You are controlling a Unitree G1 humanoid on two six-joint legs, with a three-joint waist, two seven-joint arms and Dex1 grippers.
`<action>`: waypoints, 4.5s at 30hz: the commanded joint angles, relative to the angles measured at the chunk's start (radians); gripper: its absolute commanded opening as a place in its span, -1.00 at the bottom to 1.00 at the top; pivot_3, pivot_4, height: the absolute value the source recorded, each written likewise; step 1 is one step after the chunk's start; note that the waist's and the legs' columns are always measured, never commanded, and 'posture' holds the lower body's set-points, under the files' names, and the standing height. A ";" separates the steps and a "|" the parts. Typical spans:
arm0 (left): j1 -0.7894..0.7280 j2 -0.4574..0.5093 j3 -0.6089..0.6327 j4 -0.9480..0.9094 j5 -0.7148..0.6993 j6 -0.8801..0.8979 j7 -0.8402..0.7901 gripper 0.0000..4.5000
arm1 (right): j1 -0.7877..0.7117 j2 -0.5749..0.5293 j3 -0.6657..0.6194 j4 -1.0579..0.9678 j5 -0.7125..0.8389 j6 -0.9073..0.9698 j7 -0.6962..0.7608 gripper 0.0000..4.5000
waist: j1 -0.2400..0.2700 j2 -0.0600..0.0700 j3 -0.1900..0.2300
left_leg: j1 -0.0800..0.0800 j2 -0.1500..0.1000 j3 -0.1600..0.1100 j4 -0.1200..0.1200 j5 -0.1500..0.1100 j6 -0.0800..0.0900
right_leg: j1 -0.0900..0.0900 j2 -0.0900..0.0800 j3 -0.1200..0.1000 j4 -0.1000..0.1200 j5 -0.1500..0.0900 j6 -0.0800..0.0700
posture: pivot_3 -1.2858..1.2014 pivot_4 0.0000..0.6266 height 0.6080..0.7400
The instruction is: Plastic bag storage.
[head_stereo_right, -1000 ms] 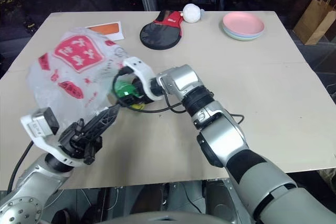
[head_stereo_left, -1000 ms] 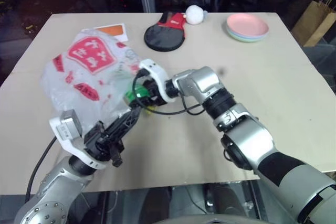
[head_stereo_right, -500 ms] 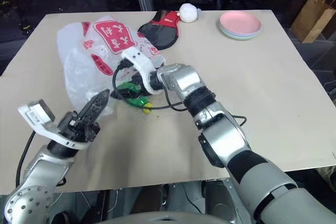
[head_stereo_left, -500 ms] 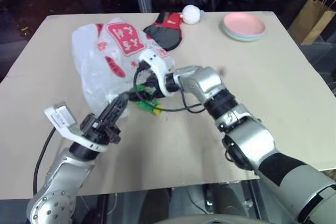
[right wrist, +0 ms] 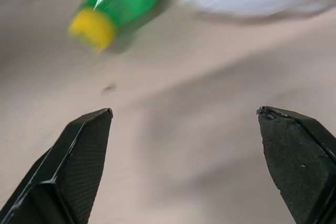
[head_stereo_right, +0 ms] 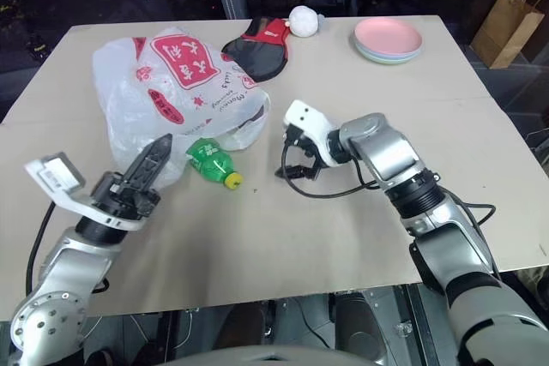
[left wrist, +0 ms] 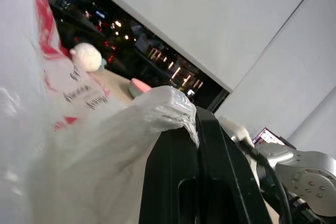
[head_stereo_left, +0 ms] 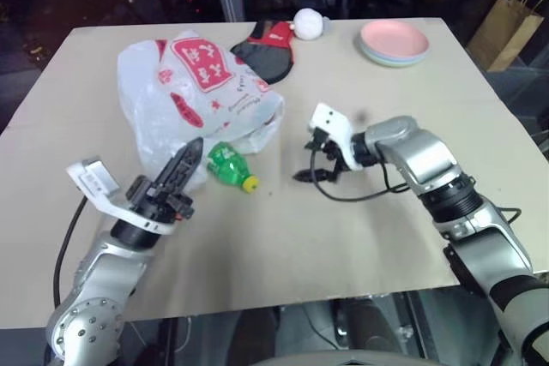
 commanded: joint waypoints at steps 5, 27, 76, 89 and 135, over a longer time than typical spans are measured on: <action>0.008 0.054 0.166 0.066 -0.085 -0.001 0.023 -1.00 | 0.050 0.115 -0.083 0.110 -0.068 -0.186 -0.252 0.99 | 0.004 0.000 0.000 | -0.001 0.000 0.001 0.000 0.000 0.000 | 0.000 0.000 0.000 -0.001 0.000 0.000 | 0.03 -0.52 1.00; -0.074 0.041 0.242 0.155 -0.068 -0.012 0.115 -1.00 | -0.028 0.517 -0.340 0.348 0.146 -0.057 -0.583 0.99 | 0.008 -0.002 -0.001 | 0.000 0.000 0.000 0.000 0.000 -0.001 | 0.001 0.000 -0.001 -0.001 0.001 -0.001 | 0.03 -0.52 1.00; -0.076 0.021 0.180 0.169 -0.033 0.023 0.078 -1.00 | 0.064 0.352 0.131 -0.140 0.224 0.198 -0.152 0.99 | 0.005 -0.002 -0.001 | -0.001 0.003 0.000 0.000 0.000 -0.001 | 0.000 0.003 -0.001 -0.002 0.000 -0.001 | 0.03 -0.52 1.00; -0.148 0.073 0.232 0.170 -0.077 0.032 0.123 -1.00 | 0.062 0.498 0.115 0.008 0.222 0.295 -0.269 0.99 | 0.005 -0.002 -0.001 | -0.001 0.003 -0.001 0.000 0.000 -0.001 | 0.000 0.003 -0.001 -0.002 0.001 -0.001 | 0.03 -0.52 1.00; -0.066 -0.036 -0.089 0.229 0.519 -0.014 0.046 -1.00 | 0.023 0.214 0.012 -0.136 0.319 0.165 -0.091 0.99 | 0.006 -0.001 -0.001 | 0.009 0.004 0.002 -0.014 0.001 -0.001 | 0.007 0.004 0.001 -0.010 0.000 -0.005 | 0.03 -0.52 1.00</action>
